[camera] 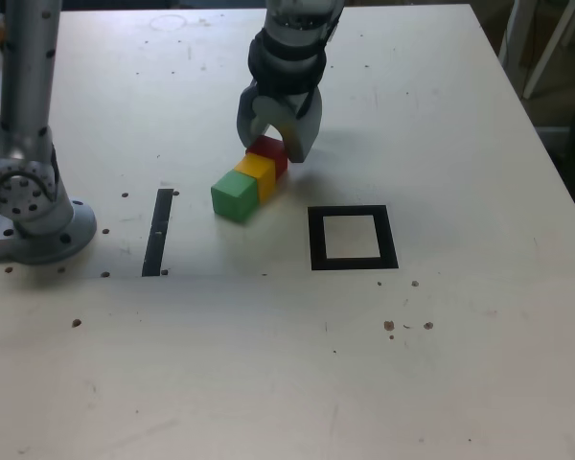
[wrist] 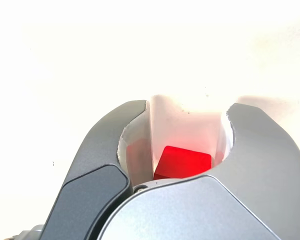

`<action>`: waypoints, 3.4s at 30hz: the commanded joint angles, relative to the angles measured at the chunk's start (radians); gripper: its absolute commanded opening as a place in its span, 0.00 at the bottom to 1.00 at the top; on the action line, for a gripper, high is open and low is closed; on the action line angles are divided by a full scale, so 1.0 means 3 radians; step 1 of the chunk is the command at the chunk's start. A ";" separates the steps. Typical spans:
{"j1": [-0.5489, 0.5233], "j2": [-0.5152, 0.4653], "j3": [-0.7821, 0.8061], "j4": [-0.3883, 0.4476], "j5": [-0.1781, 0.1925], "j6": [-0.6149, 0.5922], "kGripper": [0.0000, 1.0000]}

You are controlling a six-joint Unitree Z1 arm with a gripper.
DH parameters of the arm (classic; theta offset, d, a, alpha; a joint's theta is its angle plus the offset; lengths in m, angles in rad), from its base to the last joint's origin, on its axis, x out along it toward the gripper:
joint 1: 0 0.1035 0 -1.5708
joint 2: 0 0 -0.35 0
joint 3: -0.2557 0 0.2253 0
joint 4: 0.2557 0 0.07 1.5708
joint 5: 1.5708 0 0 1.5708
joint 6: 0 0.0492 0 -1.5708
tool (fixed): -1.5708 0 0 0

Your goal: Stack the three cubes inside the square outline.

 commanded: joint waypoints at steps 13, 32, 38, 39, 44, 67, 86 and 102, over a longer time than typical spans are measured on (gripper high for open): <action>-0.0166 -0.0041 -0.0412 0.0385 0.0009 -0.0213 0.39; -0.0620 0.0286 -0.1480 0.1376 -0.0315 -0.1522 0.38; -0.0762 0.0340 -0.1508 0.1413 -0.0453 -0.1788 0.38; -0.0777 0.0352 -0.1504 0.1410 -0.0466 -0.1830 0.38; -0.0841 0.0469 -0.1508 0.1393 -0.0524 -0.2018 0.38; -0.0931 0.0763 -0.1541 0.1271 -0.0639 -0.2241 0.38; -0.0913 0.0817 -0.1482 0.1234 -0.0634 -0.2152 0.98; -0.0805 0.0421 -0.1436 0.1422 -0.0379 -0.1880 0.99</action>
